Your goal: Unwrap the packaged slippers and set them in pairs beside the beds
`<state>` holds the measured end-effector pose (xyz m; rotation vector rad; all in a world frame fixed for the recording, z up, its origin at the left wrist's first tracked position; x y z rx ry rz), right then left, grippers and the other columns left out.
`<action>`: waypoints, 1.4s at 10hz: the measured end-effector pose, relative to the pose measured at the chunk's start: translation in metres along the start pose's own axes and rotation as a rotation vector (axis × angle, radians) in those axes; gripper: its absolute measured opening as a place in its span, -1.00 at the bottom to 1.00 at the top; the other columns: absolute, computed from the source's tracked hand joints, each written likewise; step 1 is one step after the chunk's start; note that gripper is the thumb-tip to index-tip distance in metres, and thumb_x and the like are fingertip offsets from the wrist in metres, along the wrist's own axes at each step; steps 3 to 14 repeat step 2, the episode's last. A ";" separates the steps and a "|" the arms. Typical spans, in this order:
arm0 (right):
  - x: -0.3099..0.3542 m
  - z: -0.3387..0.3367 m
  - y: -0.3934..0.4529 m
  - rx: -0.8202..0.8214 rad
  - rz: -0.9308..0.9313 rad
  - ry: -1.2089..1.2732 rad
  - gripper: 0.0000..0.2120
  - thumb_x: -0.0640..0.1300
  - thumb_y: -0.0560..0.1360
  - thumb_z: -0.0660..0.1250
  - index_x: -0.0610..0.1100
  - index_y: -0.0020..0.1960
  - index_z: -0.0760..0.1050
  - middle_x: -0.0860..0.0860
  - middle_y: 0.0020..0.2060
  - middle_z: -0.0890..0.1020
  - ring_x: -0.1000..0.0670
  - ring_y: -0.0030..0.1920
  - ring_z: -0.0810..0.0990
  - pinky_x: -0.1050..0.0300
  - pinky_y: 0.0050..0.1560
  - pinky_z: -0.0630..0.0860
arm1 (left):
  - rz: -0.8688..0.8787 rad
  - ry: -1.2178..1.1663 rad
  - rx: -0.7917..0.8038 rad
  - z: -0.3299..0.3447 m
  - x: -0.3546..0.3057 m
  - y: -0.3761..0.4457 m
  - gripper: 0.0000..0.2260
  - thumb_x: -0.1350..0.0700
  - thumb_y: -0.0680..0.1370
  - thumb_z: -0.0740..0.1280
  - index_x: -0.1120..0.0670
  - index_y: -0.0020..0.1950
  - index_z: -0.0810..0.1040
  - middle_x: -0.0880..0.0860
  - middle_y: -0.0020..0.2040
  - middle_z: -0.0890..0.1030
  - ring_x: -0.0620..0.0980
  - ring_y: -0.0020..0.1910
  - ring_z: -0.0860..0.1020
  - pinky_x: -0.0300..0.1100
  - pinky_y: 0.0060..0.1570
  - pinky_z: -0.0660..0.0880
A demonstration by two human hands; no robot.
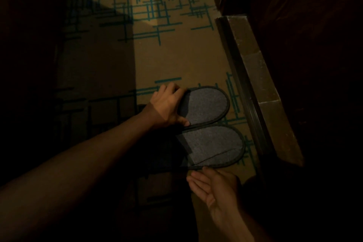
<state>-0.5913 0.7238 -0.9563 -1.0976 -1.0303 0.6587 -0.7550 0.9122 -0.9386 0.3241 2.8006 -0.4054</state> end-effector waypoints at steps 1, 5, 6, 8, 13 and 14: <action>0.011 -0.003 -0.011 0.042 0.024 -0.085 -0.88 -0.26 0.61 0.23 -0.30 0.08 0.47 -0.27 -0.04 0.65 -0.19 -0.11 0.66 -0.02 -0.14 0.62 | -0.088 -0.127 -0.056 -0.018 0.006 -0.025 -0.11 -0.30 0.26 0.49 0.08 0.48 0.33 0.19 0.32 0.40 0.23 0.26 0.38 0.05 0.21 0.40; 0.059 -0.010 -0.048 0.038 -0.125 -0.260 -0.87 -0.27 0.62 0.19 -0.22 -0.05 0.50 -0.18 -0.12 0.68 -0.12 -0.17 0.67 0.06 -0.16 0.60 | -0.313 -0.409 -0.251 -0.040 0.017 -0.070 -0.42 -0.07 0.41 0.48 0.16 0.35 0.50 0.24 0.21 0.50 0.19 0.19 0.48 -0.05 0.22 0.43; 0.059 -0.010 -0.048 0.038 -0.125 -0.260 -0.87 -0.27 0.62 0.19 -0.22 -0.05 0.50 -0.18 -0.12 0.68 -0.12 -0.17 0.67 0.06 -0.16 0.60 | -0.313 -0.409 -0.251 -0.040 0.017 -0.070 -0.42 -0.07 0.41 0.48 0.16 0.35 0.50 0.24 0.21 0.50 0.19 0.19 0.48 -0.05 0.22 0.43; 0.059 -0.010 -0.048 0.038 -0.125 -0.260 -0.87 -0.27 0.62 0.19 -0.22 -0.05 0.50 -0.18 -0.12 0.68 -0.12 -0.17 0.67 0.06 -0.16 0.60 | -0.313 -0.409 -0.251 -0.040 0.017 -0.070 -0.42 -0.07 0.41 0.48 0.16 0.35 0.50 0.24 0.21 0.50 0.19 0.19 0.48 -0.05 0.22 0.43; 0.059 -0.010 -0.048 0.038 -0.125 -0.260 -0.87 -0.27 0.62 0.19 -0.22 -0.05 0.50 -0.18 -0.12 0.68 -0.12 -0.17 0.67 0.06 -0.16 0.60 | -0.313 -0.409 -0.251 -0.040 0.017 -0.070 -0.42 -0.07 0.41 0.48 0.16 0.35 0.50 0.24 0.21 0.50 0.19 0.19 0.48 -0.05 0.22 0.43; 0.059 -0.010 -0.048 0.038 -0.125 -0.260 -0.87 -0.27 0.62 0.19 -0.22 -0.05 0.50 -0.18 -0.12 0.68 -0.12 -0.17 0.67 0.06 -0.16 0.60 | -0.313 -0.409 -0.251 -0.040 0.017 -0.070 -0.42 -0.07 0.41 0.48 0.16 0.35 0.50 0.24 0.21 0.50 0.19 0.19 0.48 -0.05 0.22 0.43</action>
Point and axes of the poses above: each hand's wrist, its own y-axis towards the middle knuckle, its own z-axis out of the palm, x = y × z, the point moved 7 cm from there along y, towards the middle knuckle
